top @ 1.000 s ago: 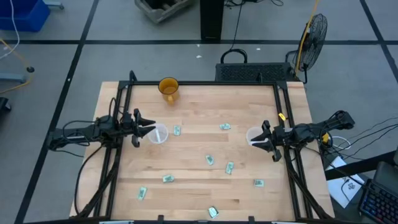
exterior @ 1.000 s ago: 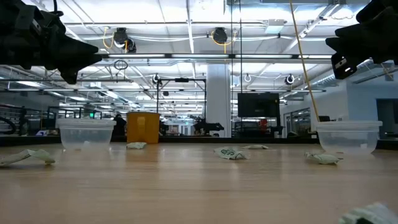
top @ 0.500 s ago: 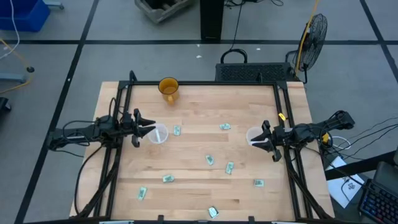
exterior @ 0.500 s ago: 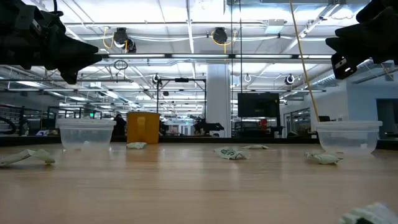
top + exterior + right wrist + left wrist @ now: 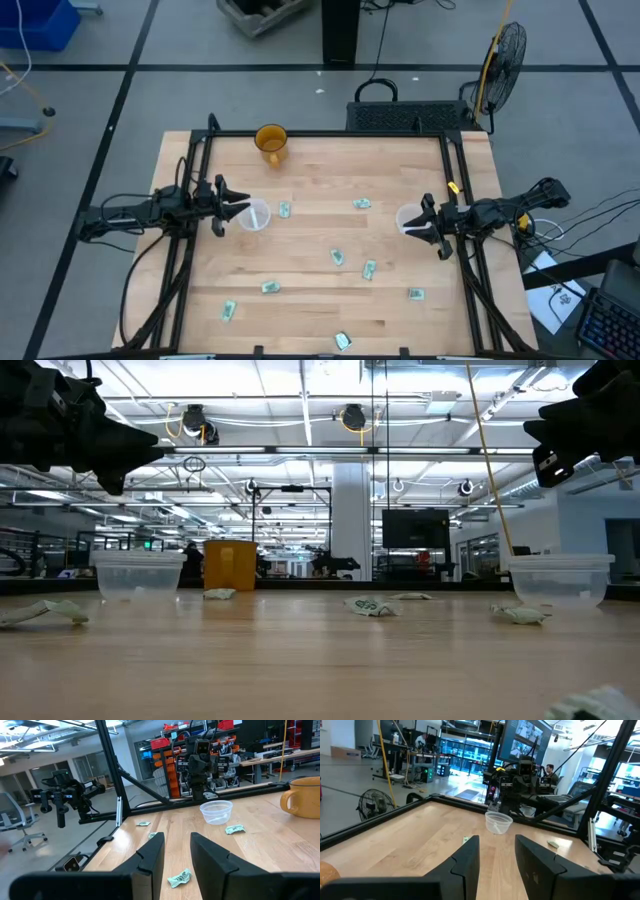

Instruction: Pick and place items into bin

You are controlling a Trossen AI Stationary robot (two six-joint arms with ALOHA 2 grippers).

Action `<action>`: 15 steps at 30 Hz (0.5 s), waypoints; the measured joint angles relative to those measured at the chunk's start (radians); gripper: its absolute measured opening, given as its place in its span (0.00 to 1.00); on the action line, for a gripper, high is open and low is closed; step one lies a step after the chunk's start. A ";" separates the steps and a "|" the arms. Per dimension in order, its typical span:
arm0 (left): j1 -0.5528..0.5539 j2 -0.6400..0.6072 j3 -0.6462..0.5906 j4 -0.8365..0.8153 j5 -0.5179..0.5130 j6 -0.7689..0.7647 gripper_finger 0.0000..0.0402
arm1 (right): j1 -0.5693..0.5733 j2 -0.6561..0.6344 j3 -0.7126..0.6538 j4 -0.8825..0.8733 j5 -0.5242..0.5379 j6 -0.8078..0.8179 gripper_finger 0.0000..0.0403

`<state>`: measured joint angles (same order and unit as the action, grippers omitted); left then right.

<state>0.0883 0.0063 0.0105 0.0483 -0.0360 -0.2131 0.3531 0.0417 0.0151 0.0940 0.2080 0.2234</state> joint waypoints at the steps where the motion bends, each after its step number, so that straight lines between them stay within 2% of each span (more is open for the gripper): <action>1: 0.000 0.000 0.000 0.000 0.000 0.000 0.32 | 0.000 0.000 0.000 0.000 0.000 0.000 0.22; 15: 0.000 0.000 0.000 0.000 0.000 0.000 0.32 | 0.000 0.000 0.000 0.007 0.000 -0.053 0.21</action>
<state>0.0883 0.0063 0.0107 0.0486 -0.0357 -0.2131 0.3531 0.0418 0.0149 0.1013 0.2081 0.1700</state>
